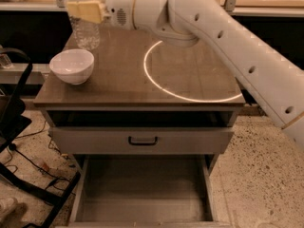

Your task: Place water bottle into white bowl

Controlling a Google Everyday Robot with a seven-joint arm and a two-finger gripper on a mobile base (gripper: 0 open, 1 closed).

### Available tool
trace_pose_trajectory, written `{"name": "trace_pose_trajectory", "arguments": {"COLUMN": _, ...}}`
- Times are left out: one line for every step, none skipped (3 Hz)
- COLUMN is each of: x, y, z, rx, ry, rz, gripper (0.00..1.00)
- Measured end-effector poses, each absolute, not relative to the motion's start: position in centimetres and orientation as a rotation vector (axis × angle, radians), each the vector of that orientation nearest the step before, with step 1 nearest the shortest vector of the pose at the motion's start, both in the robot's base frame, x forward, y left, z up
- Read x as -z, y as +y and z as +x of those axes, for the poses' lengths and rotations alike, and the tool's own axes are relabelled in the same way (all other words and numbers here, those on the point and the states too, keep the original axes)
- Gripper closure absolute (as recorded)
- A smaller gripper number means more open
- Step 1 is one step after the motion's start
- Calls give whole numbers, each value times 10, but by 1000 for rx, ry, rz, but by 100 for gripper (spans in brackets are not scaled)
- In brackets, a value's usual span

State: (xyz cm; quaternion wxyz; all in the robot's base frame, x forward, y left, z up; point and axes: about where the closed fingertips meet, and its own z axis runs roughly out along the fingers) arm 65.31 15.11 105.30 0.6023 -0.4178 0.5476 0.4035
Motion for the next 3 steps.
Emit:
{"name": "trace_pose_trajectory", "arguments": {"x": -1030, "y": 172, "z": 643, "rx": -941, "ry": 1302, "rz": -1013, "gripper": 100}}
{"name": "trace_pose_trajectory", "arguments": {"x": -1019, "y": 196, "z": 639, "rx": -980, "ry": 1295, "rz": -1030, "gripper": 100}}
{"name": "trace_pose_trajectory", "arguments": {"x": -1012, "y": 211, "z": 640, "rx": -1005, "ry": 1296, "rz": -1055, "gripper": 100}}
